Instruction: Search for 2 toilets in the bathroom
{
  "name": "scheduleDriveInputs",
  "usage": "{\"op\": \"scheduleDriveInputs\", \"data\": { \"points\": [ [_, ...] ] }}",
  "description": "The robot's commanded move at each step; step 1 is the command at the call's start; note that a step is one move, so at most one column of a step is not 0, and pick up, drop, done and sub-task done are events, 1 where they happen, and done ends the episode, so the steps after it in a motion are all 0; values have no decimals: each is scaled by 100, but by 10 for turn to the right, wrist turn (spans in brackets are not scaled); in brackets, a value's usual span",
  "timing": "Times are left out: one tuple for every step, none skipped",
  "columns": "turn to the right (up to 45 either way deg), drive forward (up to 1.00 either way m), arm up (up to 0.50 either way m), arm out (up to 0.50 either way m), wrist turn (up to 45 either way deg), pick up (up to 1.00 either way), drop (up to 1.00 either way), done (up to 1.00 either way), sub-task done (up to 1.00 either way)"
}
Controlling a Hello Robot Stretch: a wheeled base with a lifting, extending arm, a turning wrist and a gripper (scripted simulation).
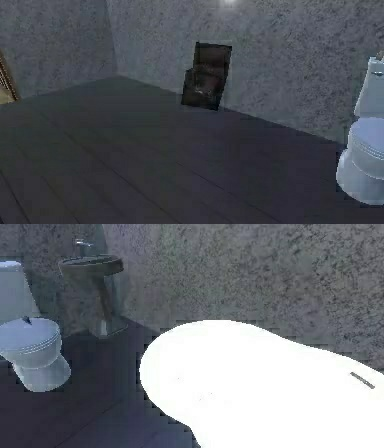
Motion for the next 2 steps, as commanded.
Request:
{"op": "scheduleDriveInputs", "data": {
  "points": [
    [-450, 0, 0, 0, 0, 0, 0, 0, 0],
    [-120, 0, 0, 0, 0, 0, 0, 0, 0]
  ]
}}
